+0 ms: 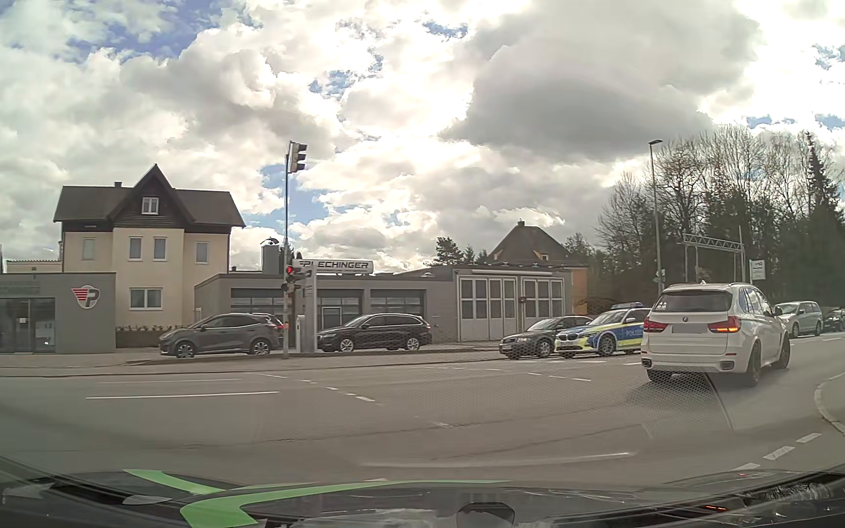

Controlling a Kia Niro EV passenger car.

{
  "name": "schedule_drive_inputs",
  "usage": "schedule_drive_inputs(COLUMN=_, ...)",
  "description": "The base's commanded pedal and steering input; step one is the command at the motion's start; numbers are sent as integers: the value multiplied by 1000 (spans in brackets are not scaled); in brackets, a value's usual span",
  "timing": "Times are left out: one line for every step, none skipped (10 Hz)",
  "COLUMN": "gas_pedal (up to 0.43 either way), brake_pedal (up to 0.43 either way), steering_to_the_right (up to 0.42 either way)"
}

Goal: Follow the waypoints while adhering to traffic rules and regulations

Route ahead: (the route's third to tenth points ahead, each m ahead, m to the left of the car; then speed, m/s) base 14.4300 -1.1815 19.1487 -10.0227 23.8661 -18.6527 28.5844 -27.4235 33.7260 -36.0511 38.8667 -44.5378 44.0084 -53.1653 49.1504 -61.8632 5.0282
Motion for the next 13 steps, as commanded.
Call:
schedule_drive_inputs(gas_pedal=287, brake_pedal=0, steering_to_the_right=280)
schedule_drive_inputs(gas_pedal=260, brake_pedal=0, steering_to_the_right=283)
schedule_drive_inputs(gas_pedal=248, brake_pedal=0, steering_to_the_right=286)
schedule_drive_inputs(gas_pedal=248, brake_pedal=0, steering_to_the_right=289)
schedule_drive_inputs(gas_pedal=248, brake_pedal=0, steering_to_the_right=298)
schedule_drive_inputs(gas_pedal=248, brake_pedal=0, steering_to_the_right=305)
schedule_drive_inputs(gas_pedal=248, brake_pedal=0, steering_to_the_right=310)
schedule_drive_inputs(gas_pedal=248, brake_pedal=0, steering_to_the_right=317)
schedule_drive_inputs(gas_pedal=248, brake_pedal=0, steering_to_the_right=326)
schedule_drive_inputs(gas_pedal=248, brake_pedal=0, steering_to_the_right=333)
schedule_drive_inputs(gas_pedal=248, brake_pedal=0, steering_to_the_right=338)
schedule_drive_inputs(gas_pedal=248, brake_pedal=0, steering_to_the_right=346)
schedule_drive_inputs(gas_pedal=248, brake_pedal=0, steering_to_the_right=356)
